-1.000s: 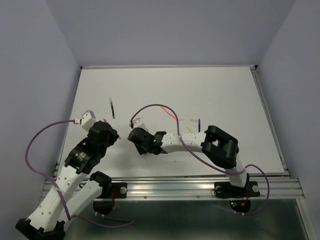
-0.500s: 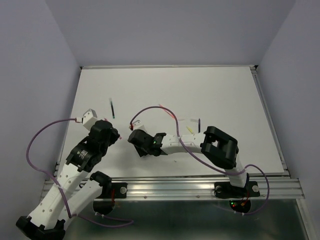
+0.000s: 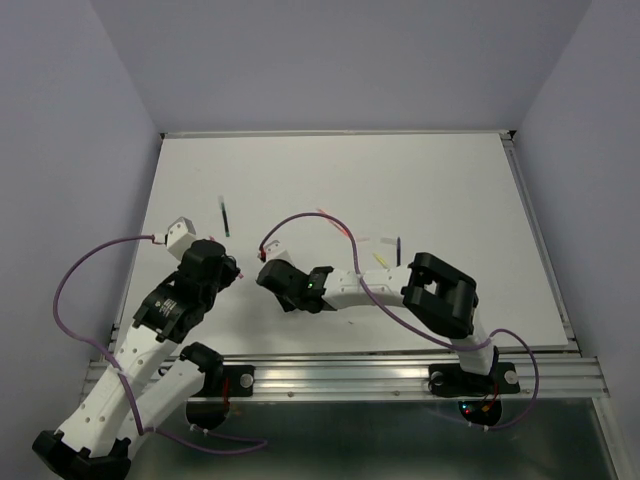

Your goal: Insert the pens into the pen caps

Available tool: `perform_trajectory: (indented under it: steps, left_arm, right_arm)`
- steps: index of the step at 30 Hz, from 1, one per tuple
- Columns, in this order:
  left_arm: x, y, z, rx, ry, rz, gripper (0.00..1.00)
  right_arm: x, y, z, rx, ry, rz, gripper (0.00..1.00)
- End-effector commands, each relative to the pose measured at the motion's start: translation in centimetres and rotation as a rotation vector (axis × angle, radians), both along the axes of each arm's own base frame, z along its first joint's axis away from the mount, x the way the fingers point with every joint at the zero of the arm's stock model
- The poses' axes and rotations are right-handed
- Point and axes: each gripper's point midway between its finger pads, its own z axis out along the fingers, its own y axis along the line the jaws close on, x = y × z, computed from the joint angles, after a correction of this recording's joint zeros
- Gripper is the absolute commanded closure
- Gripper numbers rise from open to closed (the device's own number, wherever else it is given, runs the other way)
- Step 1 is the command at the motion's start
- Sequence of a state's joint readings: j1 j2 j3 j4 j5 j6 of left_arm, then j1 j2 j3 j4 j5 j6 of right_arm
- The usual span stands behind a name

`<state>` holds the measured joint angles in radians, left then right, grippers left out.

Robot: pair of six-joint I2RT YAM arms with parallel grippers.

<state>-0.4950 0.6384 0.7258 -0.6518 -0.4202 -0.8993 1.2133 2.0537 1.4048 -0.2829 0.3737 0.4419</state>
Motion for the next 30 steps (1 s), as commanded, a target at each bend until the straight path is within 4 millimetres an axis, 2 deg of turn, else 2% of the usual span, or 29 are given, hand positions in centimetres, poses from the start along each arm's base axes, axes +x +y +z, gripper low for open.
perform_trajectory:
  steps: [1, 2, 5, 6, 7, 8, 9, 11, 12, 13, 14, 15, 17, 20, 21, 24, 26, 27, 28, 29, 30]
  left_arm:
    - [0.6, 0.3, 1.1, 0.011, -0.049, 0.012, 1.00]
    - [0.6, 0.2, 1.1, 0.011, -0.049, 0.002, 1.00]
    - [0.8, -0.2, 1.4, 0.016, -0.057, -0.029, 1.00]
    - [0.9, -0.3, 1.6, 0.013, -0.065, -0.036, 1.00]
    - [1.0, -0.5, 1.8, 0.009, -0.076, -0.046, 1.00]
    - [1.0, -1.0, 2.1, 0.013, -0.086, -0.087, 1.00]
    - [1.3, -1.5, 2.7, 0.005, -0.115, -0.116, 1.00]
    - [1.5, -2.7, 3.6, 0.000, -0.152, -0.198, 1.00]
    - [1.6, -4.1, 4.5, -0.011, -0.187, -0.289, 1.00]
    - [1.5, -4.9, 4.9, -0.020, -0.206, -0.337, 1.00]
    - [1.5, -5.6, 5.5, -0.028, -0.229, -0.381, 1.00]
    - [1.0, -6.9, 5.9, -0.034, -0.248, -0.479, 1.00]
    - [0.6, -8.5, 7.3, -0.050, -0.297, -0.582, 1.00]
    - [-1.3, -11.7, 8.7, -0.095, -0.337, -0.823, 1.00]
    - [-1.7, -12.3, 9.0, -0.107, -0.346, -0.867, 1.00]
    - [-3.4, -14.6, 9.9, -0.174, -0.369, -1.048, 1.00]
    - [-4.3, -15.4, 10.1, -0.199, -0.367, -1.127, 1.00]
    - [-5.3, -16.1, 10.0, -0.231, -0.351, -1.202, 1.00]
    - [-5.9, -16.3, 10.2, -0.247, -0.350, -1.240, 1.00]
    - [-6.5, -16.5, 10.4, -0.260, -0.351, -1.275, 1.00]
    - [-7.4, -16.7, 10.5, -0.280, -0.345, -1.323, 1.00]
  right_arm:
    - [0.2, -1.1, 1.1, -0.040, -0.071, 0.032, 0.94]
    - [0.9, -1.7, 1.9, -0.044, -0.097, 0.027, 0.99]
    - [2.0, -2.8, 3.3, -0.006, -0.092, 0.030, 0.99]
    - [2.3, -3.2, 2.7, -0.007, -0.079, 0.037, 0.99]
    - [2.6, -3.3, 4.2, 0.025, -0.096, 0.072, 0.99]
    - [2.4, -3.4, 4.4, 0.058, -0.087, 0.109, 0.99]
    - [3.2, -4.0, 6.3, 0.078, -0.131, 0.148, 0.99]
    - [3.8, -4.1, 8.5, 0.148, -0.181, 0.216, 0.99]
    - [5.0, -6.0, 8.2, 0.123, -0.206, 0.244, 0.99]
    - [5.6, -6.5, 10.7, 0.180, -0.252, 0.264, 0.99]
    - [6.2, -7.1, 11.6, 0.194, -0.286, 0.304, 0.99]
    - [5.7, -7.0, 12.9, 0.219, -0.333, 0.440, 0.99]
    - [5.1, -8.8, 14.8, 0.218, -0.430, 0.573, 0.99]
    - [5.1, -10.8, 17.4, 0.077, -0.656, 0.764, 0.99]
    - [4.6, -11.1, 17.9, 0.083, -0.655, 0.773, 0.99]
    - [5.7, -13.4, 19.7, -0.045, -0.799, 0.861, 0.99]
    - [6.0, -14.0, 20.5, -0.067, -0.823, 0.883, 0.99]
    - [6.3, -14.2, 21.7, -0.097, -0.868, 0.957, 0.99]
    - [6.2, -14.5, 21.5, -0.125, -0.855, 0.998, 0.99]
    - [5.7, -15.0, 20.4, -0.159, -0.793, 1.044, 0.99]
    - [7.3, -15.6, 21.3, -0.222, -0.816, 1.054, 0.99]
